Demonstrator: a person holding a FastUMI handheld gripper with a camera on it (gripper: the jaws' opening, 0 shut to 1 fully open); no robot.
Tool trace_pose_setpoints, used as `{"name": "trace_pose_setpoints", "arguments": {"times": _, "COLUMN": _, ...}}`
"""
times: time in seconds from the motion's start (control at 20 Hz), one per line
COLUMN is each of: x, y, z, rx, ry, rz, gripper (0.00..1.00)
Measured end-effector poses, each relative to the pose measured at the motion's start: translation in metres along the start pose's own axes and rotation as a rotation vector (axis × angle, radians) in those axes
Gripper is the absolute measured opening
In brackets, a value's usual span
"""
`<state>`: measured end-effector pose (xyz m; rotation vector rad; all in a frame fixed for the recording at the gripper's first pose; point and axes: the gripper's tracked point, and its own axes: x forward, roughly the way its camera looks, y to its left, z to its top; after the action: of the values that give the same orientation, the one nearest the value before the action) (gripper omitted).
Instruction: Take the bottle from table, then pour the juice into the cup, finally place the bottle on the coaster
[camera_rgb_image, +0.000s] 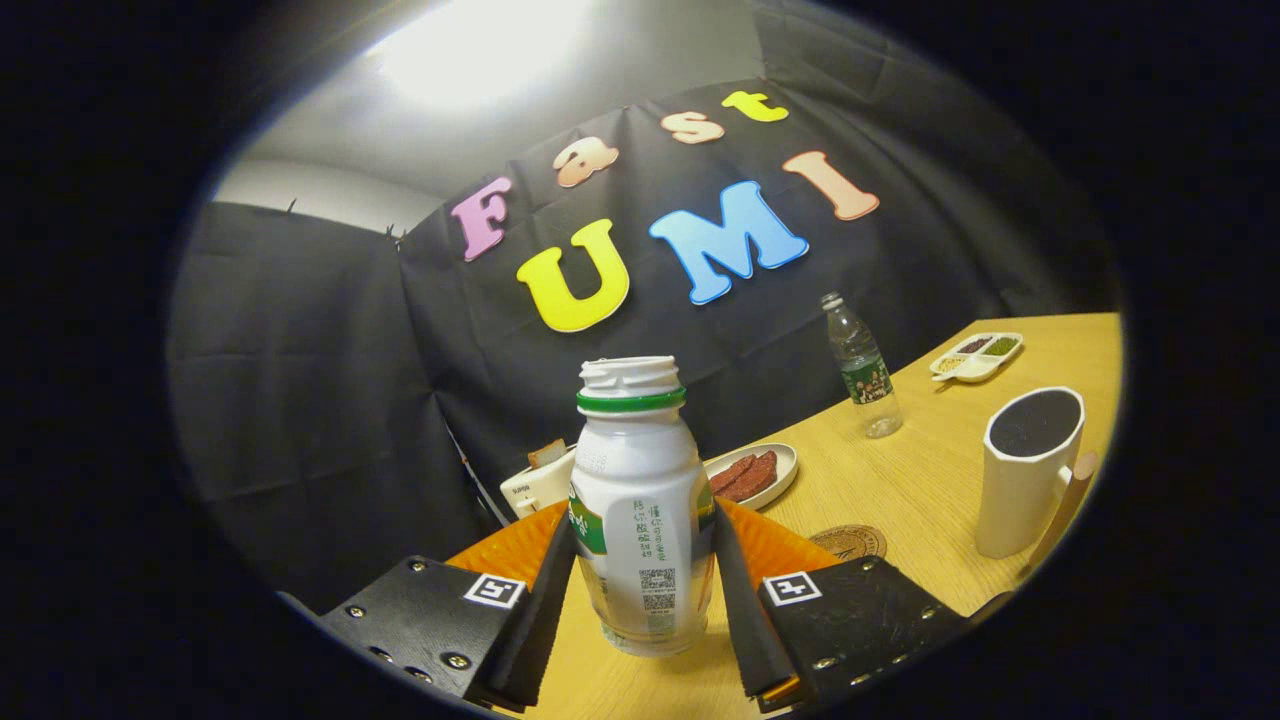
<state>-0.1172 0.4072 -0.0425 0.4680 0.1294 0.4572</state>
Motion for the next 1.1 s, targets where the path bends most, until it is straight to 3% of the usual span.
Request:
{"name": "trace_pose_setpoints", "arguments": {"times": 0.35, "x": -0.01, "y": -0.036, "z": 0.021, "rx": 0.27, "ry": -0.074, "rz": -0.047, "gripper": 0.71}}
{"name": "trace_pose_setpoints", "arguments": {"times": 1.1, "x": -0.022, "y": -0.1, "z": 0.04, "rx": 0.647, "ry": -0.162, "rz": -0.146, "gripper": 0.71}}
